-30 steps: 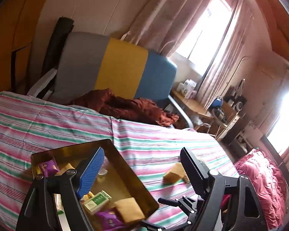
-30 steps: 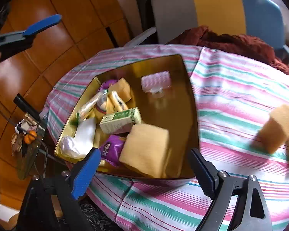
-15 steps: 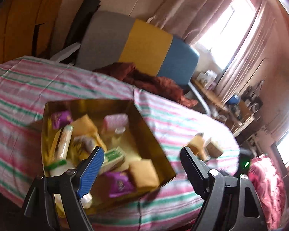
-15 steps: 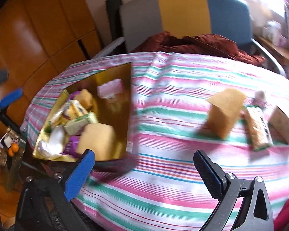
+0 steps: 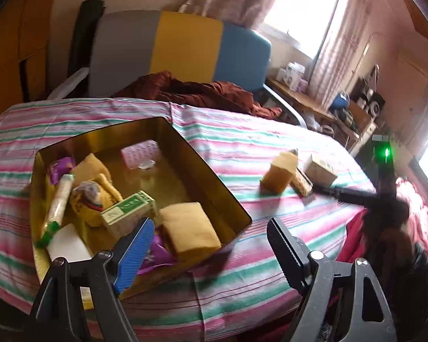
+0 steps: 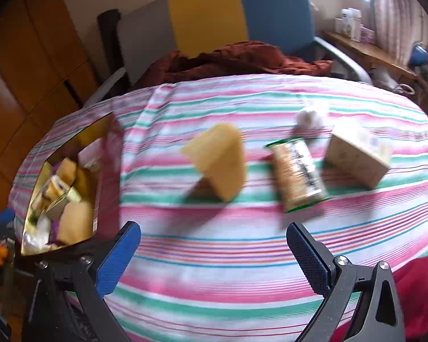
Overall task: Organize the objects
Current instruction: 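Move both grippers back from the tray toward the remaining items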
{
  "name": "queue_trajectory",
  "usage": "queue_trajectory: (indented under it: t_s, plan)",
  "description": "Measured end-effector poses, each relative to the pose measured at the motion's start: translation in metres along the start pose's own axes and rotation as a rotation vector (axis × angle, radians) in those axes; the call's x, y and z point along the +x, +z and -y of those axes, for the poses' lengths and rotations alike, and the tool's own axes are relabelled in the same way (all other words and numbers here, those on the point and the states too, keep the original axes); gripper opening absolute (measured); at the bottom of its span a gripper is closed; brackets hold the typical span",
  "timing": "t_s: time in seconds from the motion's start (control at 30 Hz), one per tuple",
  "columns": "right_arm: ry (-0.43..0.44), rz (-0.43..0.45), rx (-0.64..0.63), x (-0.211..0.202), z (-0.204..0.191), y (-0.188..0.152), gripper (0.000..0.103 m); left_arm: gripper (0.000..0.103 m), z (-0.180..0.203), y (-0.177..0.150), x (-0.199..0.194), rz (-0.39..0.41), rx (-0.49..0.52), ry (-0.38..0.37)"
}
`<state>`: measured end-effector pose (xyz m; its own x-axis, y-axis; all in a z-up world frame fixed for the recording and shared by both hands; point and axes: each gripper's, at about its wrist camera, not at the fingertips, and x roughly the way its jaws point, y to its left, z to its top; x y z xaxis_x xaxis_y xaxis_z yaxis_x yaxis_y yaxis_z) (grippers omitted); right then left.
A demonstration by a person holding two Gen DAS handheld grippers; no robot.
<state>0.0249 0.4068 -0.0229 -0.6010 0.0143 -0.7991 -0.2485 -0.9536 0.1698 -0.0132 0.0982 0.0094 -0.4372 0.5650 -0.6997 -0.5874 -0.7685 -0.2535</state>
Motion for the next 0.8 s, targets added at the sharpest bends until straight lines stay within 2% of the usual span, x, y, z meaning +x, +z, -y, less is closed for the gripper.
queue_trajectory:
  t_s: [0.13, 0.23, 0.33, 0.43, 0.67, 0.8]
  plan:
    - [-0.077, 0.032, 0.015, -0.009, 0.030, 0.018, 0.103, 0.083, 0.019, 0.000, 0.011, -0.026, 0.058, 0.017]
    - [-0.153, 0.068, 0.035, -0.011, 0.055, 0.027, 0.103, 0.083, 0.037, 0.002, 0.017, -0.020, 0.127, 0.067]
    - [-0.191, 0.084, 0.106, -0.006, 0.081, 0.028, 0.103, 0.083, 0.051, 0.004, 0.023, -0.005, 0.178, 0.121]
    - [-0.143, 0.063, 0.204, -0.001, 0.099, 0.025, 0.103, 0.083, 0.059, 0.007, 0.028, -0.002, 0.207, 0.149]
    - [-0.103, 0.071, 0.257, -0.002, 0.106, 0.026, 0.103, 0.083, 0.075, 0.013, 0.045, -0.020, 0.256, 0.191]
    - [-0.096, 0.072, 0.291, -0.003, 0.111, 0.023, 0.103, 0.083, 0.085, 0.016, 0.054, -0.030, 0.282, 0.188]
